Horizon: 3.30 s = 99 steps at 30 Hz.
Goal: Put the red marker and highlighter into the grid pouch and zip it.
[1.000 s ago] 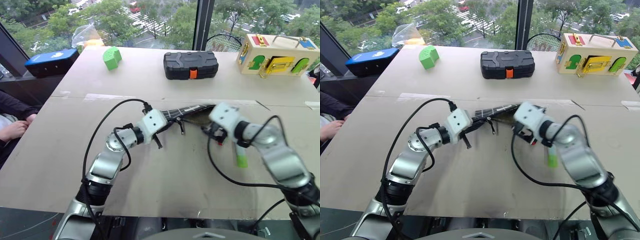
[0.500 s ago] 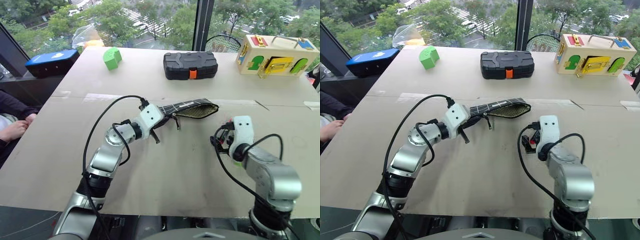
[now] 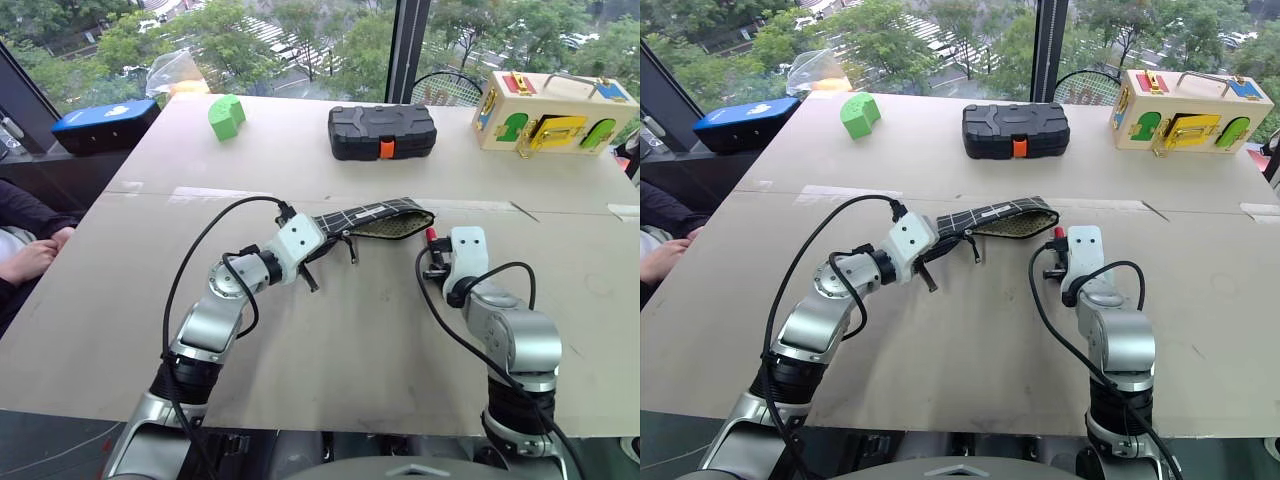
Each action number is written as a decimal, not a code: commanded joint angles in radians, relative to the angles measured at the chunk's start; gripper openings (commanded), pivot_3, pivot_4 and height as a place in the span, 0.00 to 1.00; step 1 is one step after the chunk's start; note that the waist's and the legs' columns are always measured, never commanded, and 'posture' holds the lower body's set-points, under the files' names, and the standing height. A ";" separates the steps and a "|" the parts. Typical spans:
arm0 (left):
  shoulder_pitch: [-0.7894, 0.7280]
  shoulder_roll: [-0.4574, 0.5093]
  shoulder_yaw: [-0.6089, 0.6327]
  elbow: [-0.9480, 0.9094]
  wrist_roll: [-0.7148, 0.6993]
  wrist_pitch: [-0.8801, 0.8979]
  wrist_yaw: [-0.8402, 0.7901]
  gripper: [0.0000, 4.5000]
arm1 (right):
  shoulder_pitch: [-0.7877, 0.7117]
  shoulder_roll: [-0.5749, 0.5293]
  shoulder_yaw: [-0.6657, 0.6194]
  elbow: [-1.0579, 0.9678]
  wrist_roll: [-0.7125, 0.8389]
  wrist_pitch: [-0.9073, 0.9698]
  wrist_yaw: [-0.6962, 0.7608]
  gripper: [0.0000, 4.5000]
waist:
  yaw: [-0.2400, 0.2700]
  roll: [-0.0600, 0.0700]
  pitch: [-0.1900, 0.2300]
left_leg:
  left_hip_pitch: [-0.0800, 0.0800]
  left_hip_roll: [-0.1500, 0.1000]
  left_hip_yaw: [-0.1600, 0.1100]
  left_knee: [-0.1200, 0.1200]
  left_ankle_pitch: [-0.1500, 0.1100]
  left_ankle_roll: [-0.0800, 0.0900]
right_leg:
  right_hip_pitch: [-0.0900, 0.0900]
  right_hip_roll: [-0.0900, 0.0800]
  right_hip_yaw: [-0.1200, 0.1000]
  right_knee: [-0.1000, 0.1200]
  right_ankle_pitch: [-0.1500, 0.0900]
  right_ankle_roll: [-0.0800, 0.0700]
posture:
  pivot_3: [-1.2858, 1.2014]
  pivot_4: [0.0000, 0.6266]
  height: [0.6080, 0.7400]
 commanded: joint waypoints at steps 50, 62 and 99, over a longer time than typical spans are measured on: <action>0.120 -0.031 -0.025 -0.163 -0.014 -0.023 0.012 0.00 | -0.426 -0.692 -0.129 0.488 1.780 0.160 -0.554 0.97 | 0.008 0.004 0.002 | -0.004 -0.002 -0.006 -0.007 0.000 0.001 | 0.000 0.001 0.002 -0.010 0.001 0.000 | 0.52 0.24 1.00; -0.020 -0.045 0.070 -0.122 -0.202 0.217 -0.053 0.00 | 0.128 -1.050 -0.159 -0.183 1.586 -0.021 -0.451 0.97 | 0.006 0.002 0.002 | -0.002 -0.001 -0.008 -0.008 -0.004 0.007 | 0.004 0.001 0.001 -0.014 0.002 0.006 | 0.52 0.24 1.00; -0.028 -0.012 -0.008 -0.197 -0.190 0.220 -0.079 0.00 | -0.186 -1.295 0.225 -0.206 0.821 -0.246 0.403 0.08 | 0.026 0.001 0.004 | -0.003 -0.002 -0.010 -0.005 -0.004 0.007 | 0.004 0.001 0.002 -0.016 0.001 0.001 | 0.52 0.24 1.00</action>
